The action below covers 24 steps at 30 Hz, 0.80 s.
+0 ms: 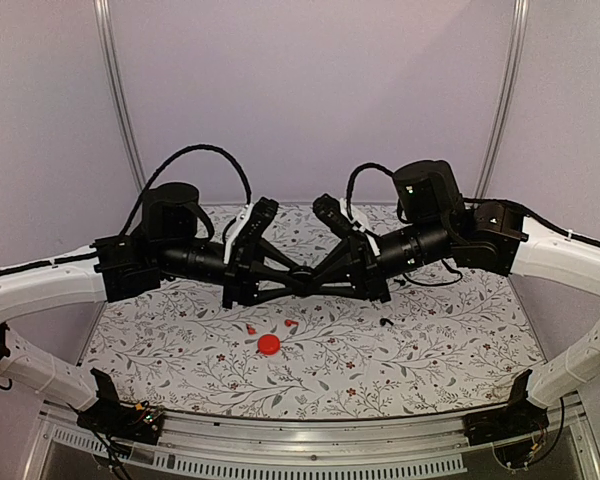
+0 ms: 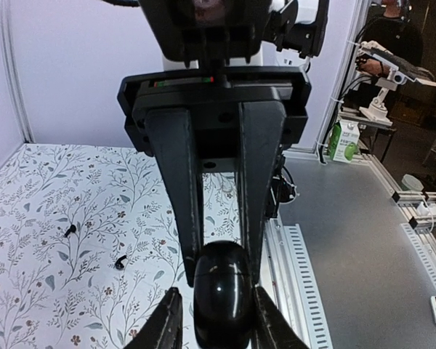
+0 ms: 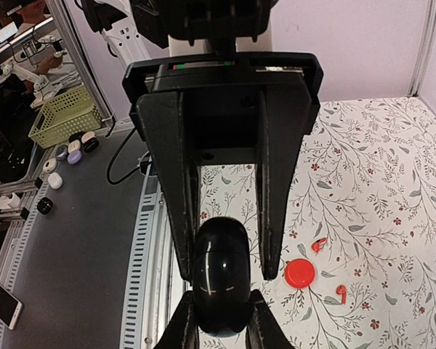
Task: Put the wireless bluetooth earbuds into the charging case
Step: Pass from the right arm to the left
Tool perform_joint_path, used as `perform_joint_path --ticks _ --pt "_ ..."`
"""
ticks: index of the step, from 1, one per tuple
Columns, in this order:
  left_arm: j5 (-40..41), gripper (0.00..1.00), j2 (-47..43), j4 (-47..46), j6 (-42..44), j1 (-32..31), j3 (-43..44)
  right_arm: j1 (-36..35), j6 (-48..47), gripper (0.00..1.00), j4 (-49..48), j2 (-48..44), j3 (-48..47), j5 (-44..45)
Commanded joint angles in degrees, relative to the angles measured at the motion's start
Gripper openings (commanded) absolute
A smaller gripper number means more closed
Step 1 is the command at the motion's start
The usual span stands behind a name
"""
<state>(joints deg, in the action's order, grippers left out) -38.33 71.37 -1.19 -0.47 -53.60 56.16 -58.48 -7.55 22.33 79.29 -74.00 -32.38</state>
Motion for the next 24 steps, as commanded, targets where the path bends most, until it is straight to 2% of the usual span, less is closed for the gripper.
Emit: perform_joint_path --ticks 1,8,16,21,22,24 --pt "-0.01 0.31 0.39 1.02 0.38 -0.14 1.07 -0.06 -0.28 0.00 -0.29 -0.09 -1.94 0.39" --pt "-0.50 0.25 -0.01 1.02 0.38 -0.18 0.62 -0.06 -0.36 0.00 -0.04 -0.10 -1.99 0.30" --pt "0.17 0.27 -0.66 3.98 2.00 -0.11 0.36 -0.06 -0.19 0.00 0.39 -0.29 -1.95 0.48" --pt "-0.11 0.16 -0.93 3.08 1.88 -0.14 0.27 -0.05 -0.20 0.00 0.20 -0.06 -1.85 0.09" --pt "-0.15 0.15 -0.97 2.92 1.81 -0.15 0.31 -0.06 -0.26 0.00 0.19 -0.01 -1.95 0.07" --pt "-0.12 0.22 -0.97 2.94 1.70 -0.17 0.42 -0.06 -0.34 0.00 0.27 -0.01 -1.94 0.10"
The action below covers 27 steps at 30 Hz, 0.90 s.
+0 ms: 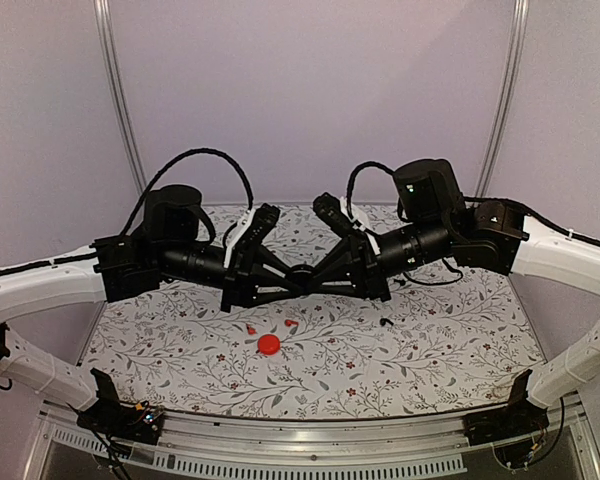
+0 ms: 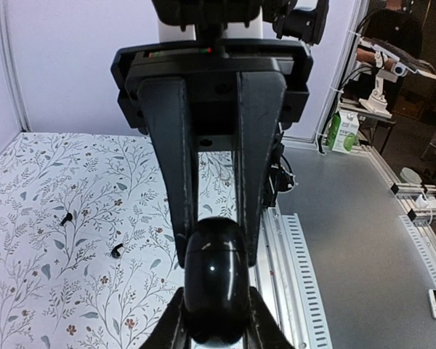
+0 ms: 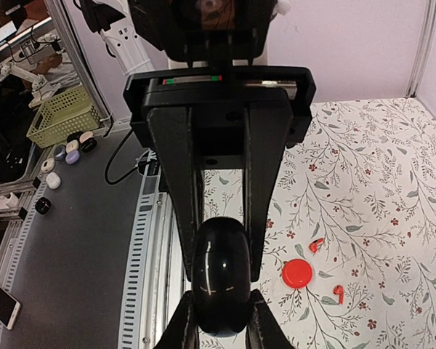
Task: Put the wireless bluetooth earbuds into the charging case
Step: Pass from the right arm to the left
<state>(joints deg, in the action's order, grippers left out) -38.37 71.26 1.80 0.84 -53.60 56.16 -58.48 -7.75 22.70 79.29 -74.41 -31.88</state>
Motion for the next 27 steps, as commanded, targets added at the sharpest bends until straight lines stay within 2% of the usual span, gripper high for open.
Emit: perform_joint_path --ticks 1,7,14,18,20,23,27 --pt "-0.11 0.25 -0.93 0.00 0.34 -0.15 0.45 -0.10 -0.09 0.00 0.01 -0.01 -1.54 -0.38" --pt "0.51 0.29 -1.48 0.04 0.23 -0.14 0.67 -0.06 -0.17 0.00 0.33 -0.01 -1.44 -0.49" --pt "-0.08 0.21 -1.48 -0.25 0.05 -0.13 0.39 -0.06 0.01 0.00 0.25 0.24 -1.44 -0.73" --pt "-0.52 0.13 -1.48 -0.40 0.13 -0.11 0.23 -0.06 0.03 0.01 0.23 0.12 -1.44 -0.97" --pt "-0.68 0.09 -1.53 -0.52 0.28 -0.14 0.05 -0.06 0.02 0.05 0.17 0.04 -1.44 -1.45" --pt "-1.07 0.04 -1.65 -0.69 0.42 -0.04 -0.30 -0.06 0.26 0.20 0.14 -0.29 -1.36 -1.18" --pt "-2.67 0.01 -1.74 -0.90 0.47 -0.07 -0.68 -0.06 0.16 0.33 0.22 -0.99 -1.18 -0.17"
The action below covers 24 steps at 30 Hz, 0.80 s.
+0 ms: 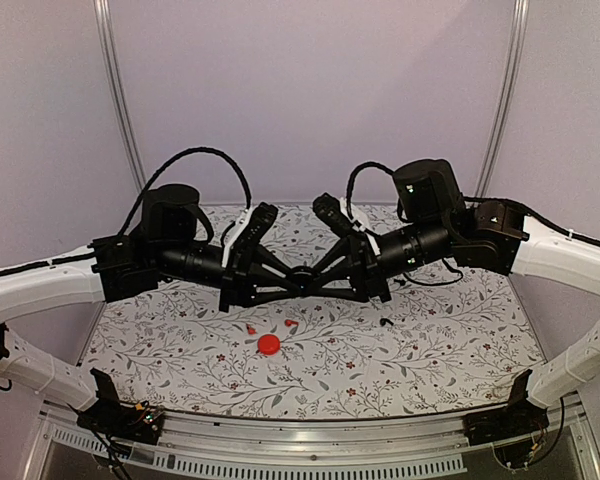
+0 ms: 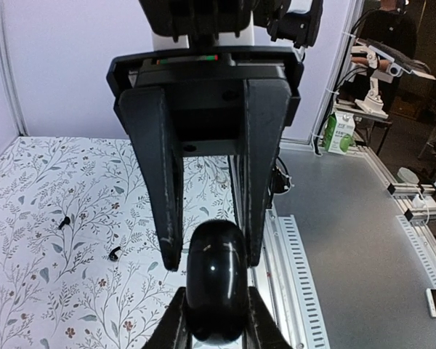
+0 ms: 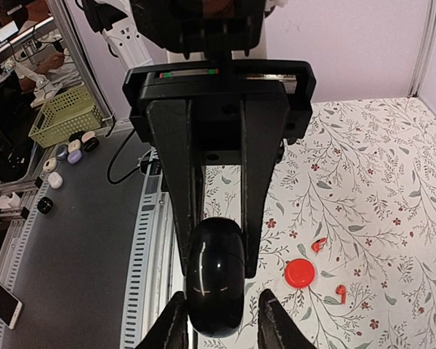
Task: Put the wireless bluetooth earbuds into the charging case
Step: Pass from the right arm to the left, then open the charging case.
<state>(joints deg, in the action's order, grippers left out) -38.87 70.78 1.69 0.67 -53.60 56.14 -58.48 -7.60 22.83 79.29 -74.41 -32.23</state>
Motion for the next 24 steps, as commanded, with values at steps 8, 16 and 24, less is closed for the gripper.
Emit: perform_joint_path --ticks 8,16,24 --pt "-3.58 0.00 -1.79 -0.80 1.17 0.06 -1.05 2.40 0.69 0.45 -0.22 -2.78 -1.17 1.20" --pt "-4.09 0.00 -2.78 -4.45 1.26 0.00 -2.69 4.03 1.56 0.46 -0.29 -3.26 -1.00 3.40" --pt "-4.88 0.00 -3.96 -9.47 -0.11 0.25 -5.10 5.11 2.74 0.50 -0.57 -3.33 -0.91 6.24"
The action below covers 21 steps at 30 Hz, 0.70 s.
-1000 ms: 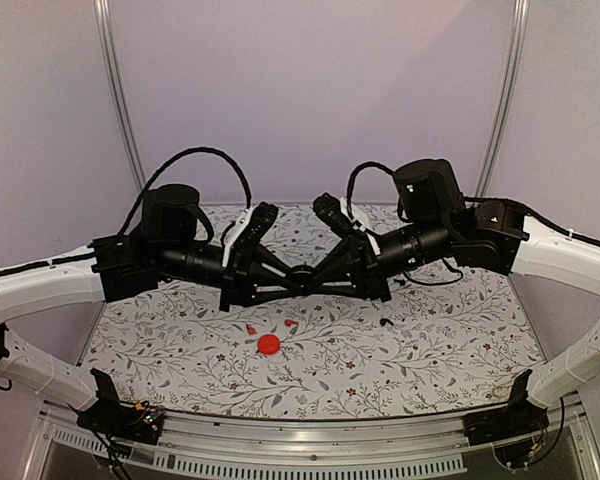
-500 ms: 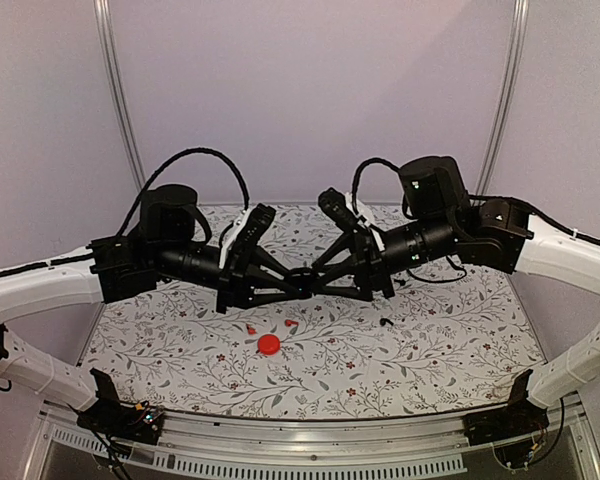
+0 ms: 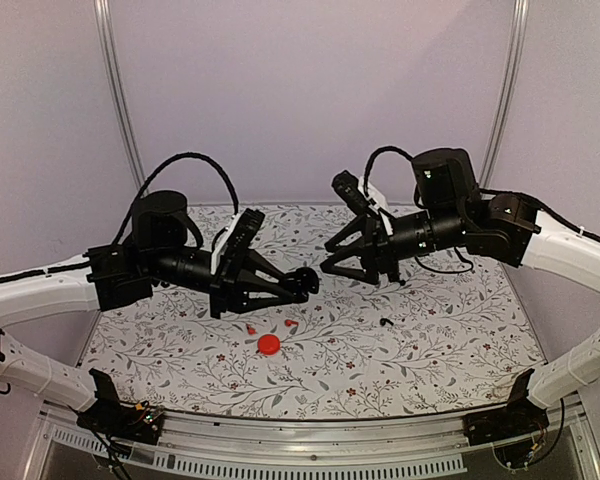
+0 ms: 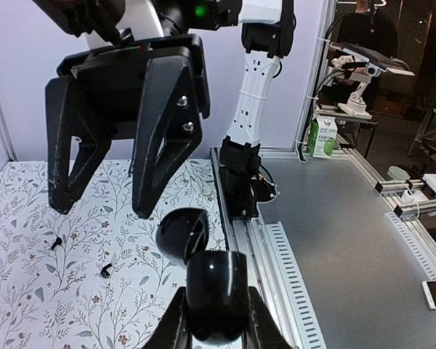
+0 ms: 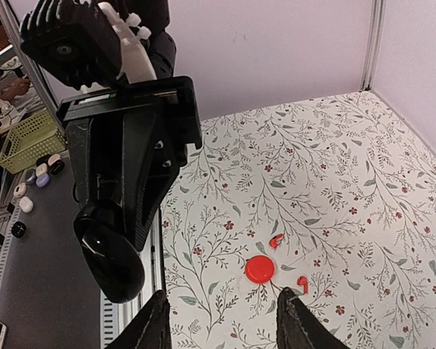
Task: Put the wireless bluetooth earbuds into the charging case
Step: Open the charging case, then pass from the left arm to the right
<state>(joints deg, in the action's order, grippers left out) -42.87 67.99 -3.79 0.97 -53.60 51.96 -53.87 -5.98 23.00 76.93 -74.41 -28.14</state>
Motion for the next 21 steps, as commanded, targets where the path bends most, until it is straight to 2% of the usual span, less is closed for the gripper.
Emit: perform_joint_path --ticks 1,5,8,9,12,21 --pt "-0.59 0.00 -1.19 -4.34 -0.73 0.31 -1.00 0.59 1.22 0.50 -0.85 -0.95 -0.91 2.13" --pt "1.20 0.00 -1.38 -7.17 -3.16 0.98 -2.12 0.69 1.47 0.52 -2.20 -1.99 -0.04 1.10" --pt "2.83 0.00 -2.56 -12.37 -4.65 1.12 -4.74 0.69 2.16 0.60 -4.99 -4.19 2.32 -1.95" --pt "3.23 0.00 -3.20 -14.82 -5.09 1.13 -6.08 0.68 2.19 0.66 -5.75 -4.56 2.79 -3.25" --pt "3.72 0.00 -5.07 -21.62 -5.81 1.12 -9.65 0.69 2.45 0.71 -7.22 -5.03 3.17 -5.87" --pt "5.43 0.00 -8.22 -32.49 -6.24 1.00 -14.59 -0.48 4.29 0.72 -14.43 -3.72 3.12 -11.05"
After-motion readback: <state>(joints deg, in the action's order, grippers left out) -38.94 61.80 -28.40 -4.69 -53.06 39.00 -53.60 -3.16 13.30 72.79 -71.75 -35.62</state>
